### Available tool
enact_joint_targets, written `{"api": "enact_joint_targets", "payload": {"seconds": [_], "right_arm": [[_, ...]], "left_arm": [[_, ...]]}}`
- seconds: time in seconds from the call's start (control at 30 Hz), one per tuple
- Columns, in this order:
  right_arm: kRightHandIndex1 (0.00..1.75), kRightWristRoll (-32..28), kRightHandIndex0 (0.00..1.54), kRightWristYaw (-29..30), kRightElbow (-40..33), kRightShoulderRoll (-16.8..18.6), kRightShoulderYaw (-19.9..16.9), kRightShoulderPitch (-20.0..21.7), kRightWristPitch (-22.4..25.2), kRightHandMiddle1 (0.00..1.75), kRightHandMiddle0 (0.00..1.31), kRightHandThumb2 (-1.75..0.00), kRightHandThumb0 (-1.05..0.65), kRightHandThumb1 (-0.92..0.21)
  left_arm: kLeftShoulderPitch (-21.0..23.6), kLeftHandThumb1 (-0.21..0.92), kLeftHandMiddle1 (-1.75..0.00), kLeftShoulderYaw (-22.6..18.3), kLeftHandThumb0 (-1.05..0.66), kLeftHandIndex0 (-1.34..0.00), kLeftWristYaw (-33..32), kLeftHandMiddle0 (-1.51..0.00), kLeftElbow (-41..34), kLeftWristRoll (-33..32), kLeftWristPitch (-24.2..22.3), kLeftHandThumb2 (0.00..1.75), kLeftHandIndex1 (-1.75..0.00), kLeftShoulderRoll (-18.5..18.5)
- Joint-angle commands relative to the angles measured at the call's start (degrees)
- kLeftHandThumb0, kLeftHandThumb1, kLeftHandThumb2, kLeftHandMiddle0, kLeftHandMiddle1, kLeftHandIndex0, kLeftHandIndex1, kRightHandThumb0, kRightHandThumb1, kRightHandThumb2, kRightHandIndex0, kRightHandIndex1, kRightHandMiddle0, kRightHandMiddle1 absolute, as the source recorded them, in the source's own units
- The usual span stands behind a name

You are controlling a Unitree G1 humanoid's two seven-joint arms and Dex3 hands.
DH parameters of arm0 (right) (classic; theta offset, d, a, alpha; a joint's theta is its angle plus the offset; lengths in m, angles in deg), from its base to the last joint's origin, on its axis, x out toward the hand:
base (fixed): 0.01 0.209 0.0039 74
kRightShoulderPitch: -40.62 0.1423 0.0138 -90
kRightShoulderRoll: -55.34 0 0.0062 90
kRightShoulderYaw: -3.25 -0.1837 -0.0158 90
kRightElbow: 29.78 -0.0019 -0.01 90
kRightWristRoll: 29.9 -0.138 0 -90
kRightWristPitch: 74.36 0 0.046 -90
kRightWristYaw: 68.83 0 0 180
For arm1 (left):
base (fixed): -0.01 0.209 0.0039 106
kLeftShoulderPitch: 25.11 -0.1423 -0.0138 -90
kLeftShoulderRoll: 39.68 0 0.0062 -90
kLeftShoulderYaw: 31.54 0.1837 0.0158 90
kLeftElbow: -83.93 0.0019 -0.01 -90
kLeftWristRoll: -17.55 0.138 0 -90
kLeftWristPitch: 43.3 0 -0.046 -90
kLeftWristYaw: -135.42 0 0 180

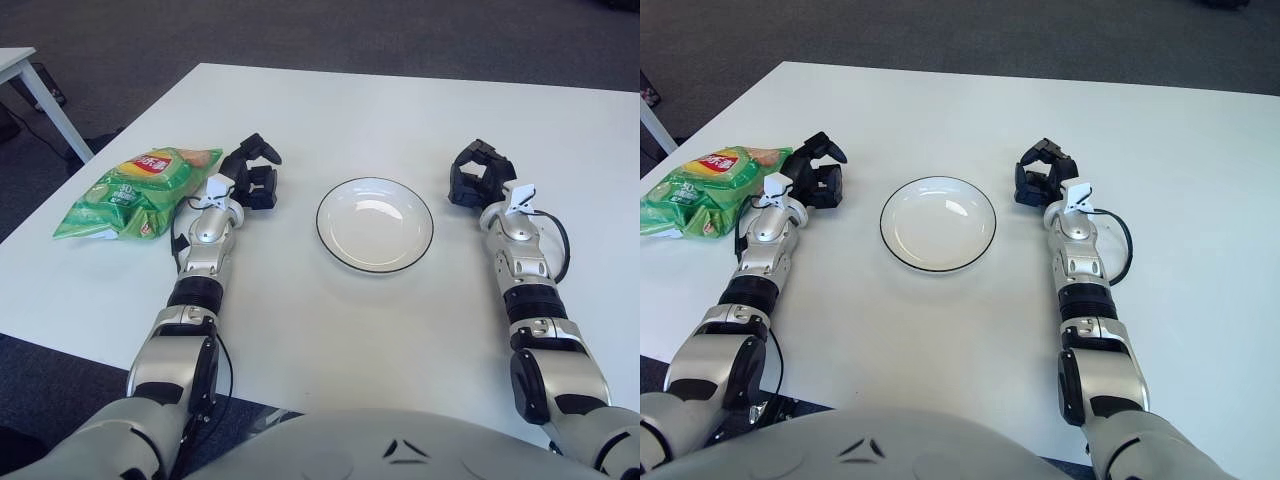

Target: Put the snack into the plate.

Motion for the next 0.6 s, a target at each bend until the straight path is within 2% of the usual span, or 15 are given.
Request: {"api": "enact_joint_targets", "payload": {"seconds": [0.0,0.27,0.43,0.57], "right_arm": [[1.75,1.9,1.28,0.2,2.7,0.6,0.8,-3.7,4.0,1.75,0.61,-1.31,-0.48,-0.32],[1.75,2.0,1.28,-0.1,3.2,0.3,1.0,-3.7,3.5,1.75,0.62,-1.32,-0.48,-0.32],[1.75,1.9,1.28,-0.4,3.1,0.2,1.1,-3.9,3.2,1.75,0.61,-1.31,-0.48,-0.32],[1.75,2.0,1.27,-0.5,2.8,0.2,1.1,-4.1,3.2,1.75,0.6,-1.3,-0.48,-0.33]], "left_arm": [[-7.4,0.42,-1.75,2.0,-0.45,-0.53,-4.9,-1.19,4.1,5.7,2.7,1.19,-1.75,-0.4],[-8.1,0.39,-1.75,6.8,-0.45,-0.55,-25.3,-1.24,0.1,23.3,0.9,1.22,-1.75,-4.2],[-9.9,0.37,-1.75,8.3,-0.46,-0.57,-31.1,-1.25,-4.7,28.4,-1.7,1.25,-1.75,-5.0],[-11.3,0.34,-1.75,8.9,-0.47,-0.59,-33.2,-1.25,-9.1,30.8,-3.7,1.28,-1.75,-6.0]]}}
